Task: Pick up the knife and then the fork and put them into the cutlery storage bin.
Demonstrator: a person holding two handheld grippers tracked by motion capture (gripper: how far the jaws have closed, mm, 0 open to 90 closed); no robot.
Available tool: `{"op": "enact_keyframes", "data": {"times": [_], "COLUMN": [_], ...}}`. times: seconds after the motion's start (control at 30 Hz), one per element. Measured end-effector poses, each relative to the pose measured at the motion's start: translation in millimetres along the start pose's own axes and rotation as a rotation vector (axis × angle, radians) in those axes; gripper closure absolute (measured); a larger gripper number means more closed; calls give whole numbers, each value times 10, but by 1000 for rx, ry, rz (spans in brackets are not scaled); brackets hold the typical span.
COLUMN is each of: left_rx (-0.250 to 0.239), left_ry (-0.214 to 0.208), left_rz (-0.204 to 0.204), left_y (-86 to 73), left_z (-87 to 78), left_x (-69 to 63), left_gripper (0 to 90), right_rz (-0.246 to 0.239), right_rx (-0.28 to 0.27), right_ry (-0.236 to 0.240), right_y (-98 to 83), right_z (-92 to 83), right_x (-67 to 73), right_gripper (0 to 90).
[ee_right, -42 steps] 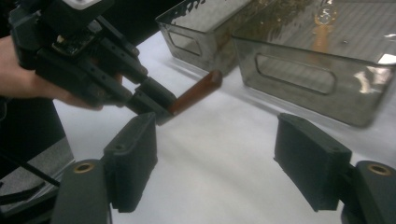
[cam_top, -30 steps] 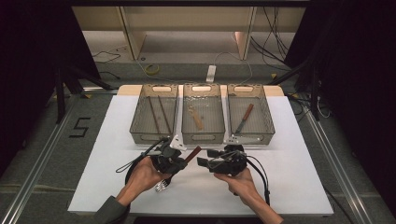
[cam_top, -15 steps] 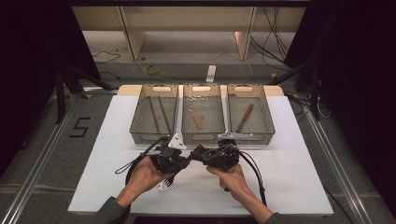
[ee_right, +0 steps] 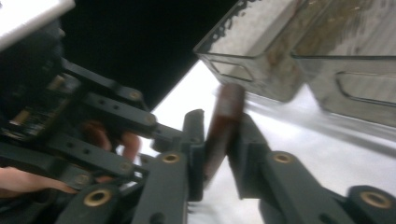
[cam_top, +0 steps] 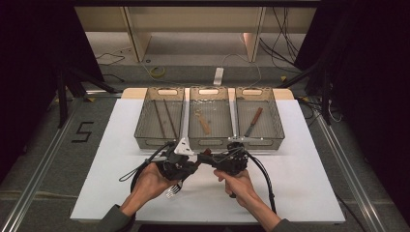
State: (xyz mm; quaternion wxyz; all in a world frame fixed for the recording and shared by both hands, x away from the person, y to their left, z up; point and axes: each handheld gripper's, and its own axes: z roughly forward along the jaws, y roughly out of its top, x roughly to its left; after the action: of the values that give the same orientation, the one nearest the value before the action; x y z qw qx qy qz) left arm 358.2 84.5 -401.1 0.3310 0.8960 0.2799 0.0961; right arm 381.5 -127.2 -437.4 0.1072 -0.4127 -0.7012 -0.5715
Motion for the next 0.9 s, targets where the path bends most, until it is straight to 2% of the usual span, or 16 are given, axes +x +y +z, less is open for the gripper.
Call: {"op": "enact_keyframes", "data": {"times": [0.1,0.2,0.23,0.3,0.37,0.43,0.53,0.6,0.67,0.9], "left_rx": [-13,-39,-58,-97,-124,-152,-212,-227,-244,-217], "left_ry": [-11,-39,-44,-46,-41,-35,-22,-16,-1,26], "left_rz": [8,-9,-23,-49,-76,-104,-144,-155,-161,-162], "left_y": [2,5,3,-9,-30,-68,-147,-194,-239,-333], "left_z": [-19,-60,-82,-139,-190,-226,-273,-297,-310,-279], "left_x": [11,44,51,81,127,185,266,306,320,324], "left_gripper": [760,725,632,502,394,327,281,252,241,212], "right_rz": [-4,5,-6,-17,-19,-19,-25,-17,-10,5], "right_rx": [-10,-19,-27,-40,-62,-78,-88,-78,-90,-103], "right_ry": [-6,13,4,0,-2,-6,-15,-18,-20,-52], "right_y": [7,32,45,91,140,187,252,303,349,534], "right_z": [-10,-44,-65,-121,-195,-269,-371,-433,-505,-783], "right_x": [26,22,27,21,7,-5,-22,-43,-68,-158], "right_gripper": [808,810,810,811,811,810,810,810,810,810]}}
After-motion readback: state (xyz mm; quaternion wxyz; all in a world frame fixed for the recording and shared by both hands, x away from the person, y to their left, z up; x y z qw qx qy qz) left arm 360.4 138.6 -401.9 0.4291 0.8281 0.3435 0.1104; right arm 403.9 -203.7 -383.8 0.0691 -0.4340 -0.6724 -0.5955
